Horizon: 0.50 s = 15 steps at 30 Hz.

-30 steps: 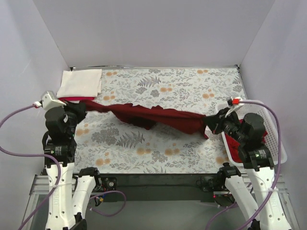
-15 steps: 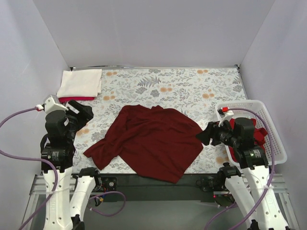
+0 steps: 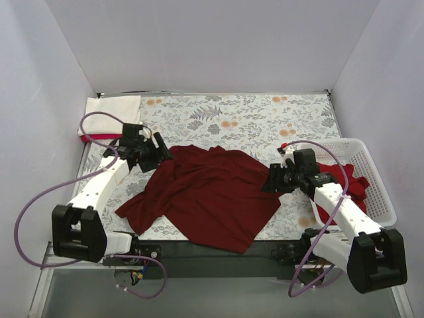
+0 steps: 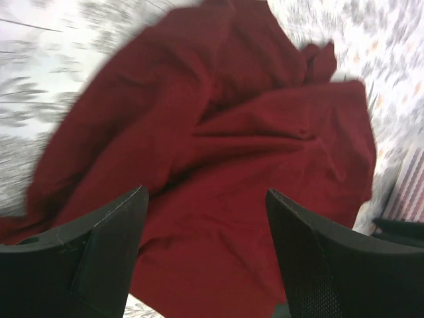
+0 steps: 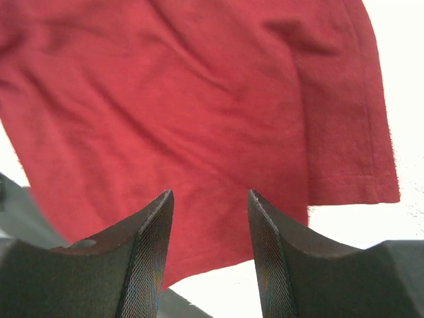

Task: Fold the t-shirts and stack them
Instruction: Flatten the tshirt out

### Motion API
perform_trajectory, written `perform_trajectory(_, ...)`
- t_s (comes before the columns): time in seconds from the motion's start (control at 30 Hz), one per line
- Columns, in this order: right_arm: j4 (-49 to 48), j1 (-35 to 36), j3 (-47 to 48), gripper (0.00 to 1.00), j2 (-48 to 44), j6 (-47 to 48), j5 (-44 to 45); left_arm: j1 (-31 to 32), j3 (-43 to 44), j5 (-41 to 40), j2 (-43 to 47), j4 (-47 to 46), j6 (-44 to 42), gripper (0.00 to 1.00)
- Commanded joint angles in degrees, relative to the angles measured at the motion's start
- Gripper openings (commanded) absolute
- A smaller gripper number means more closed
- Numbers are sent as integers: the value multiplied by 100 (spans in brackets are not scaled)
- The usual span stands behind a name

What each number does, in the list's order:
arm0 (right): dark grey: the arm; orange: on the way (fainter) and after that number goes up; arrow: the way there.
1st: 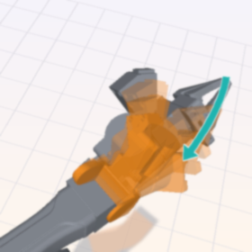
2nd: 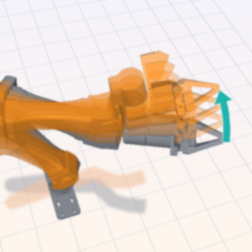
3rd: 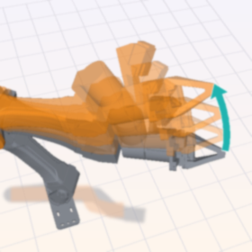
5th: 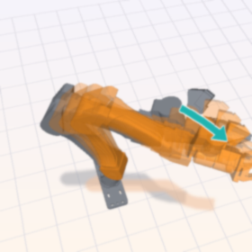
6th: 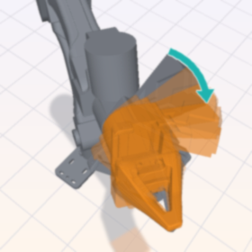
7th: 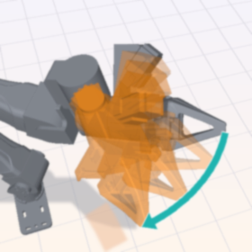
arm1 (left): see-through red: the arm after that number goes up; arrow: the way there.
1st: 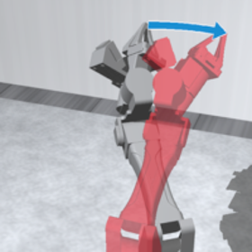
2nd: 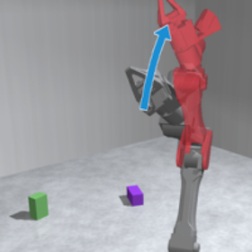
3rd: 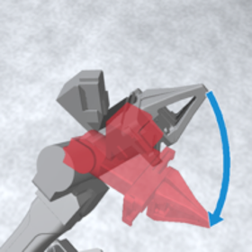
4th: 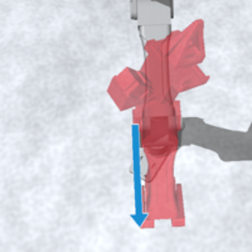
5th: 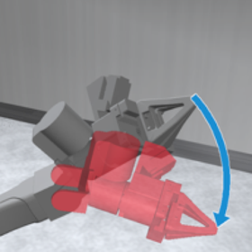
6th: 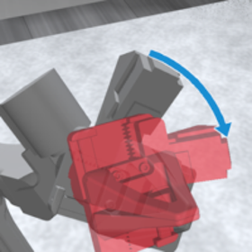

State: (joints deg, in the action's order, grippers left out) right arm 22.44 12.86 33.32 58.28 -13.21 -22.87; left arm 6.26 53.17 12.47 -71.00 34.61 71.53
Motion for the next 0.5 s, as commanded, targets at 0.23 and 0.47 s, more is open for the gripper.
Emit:
perform_trajectory(0.23, -608, 533, 579, 55, 1281, -85, 1470, 1378, 1213, -921, -2249, -446, -227, 50)
perform_trajectory(0.47, -942, 612, 825, 56, 2266, -94, 1575, 1325, 1406, -1712, -3270, -631, -289, 36)
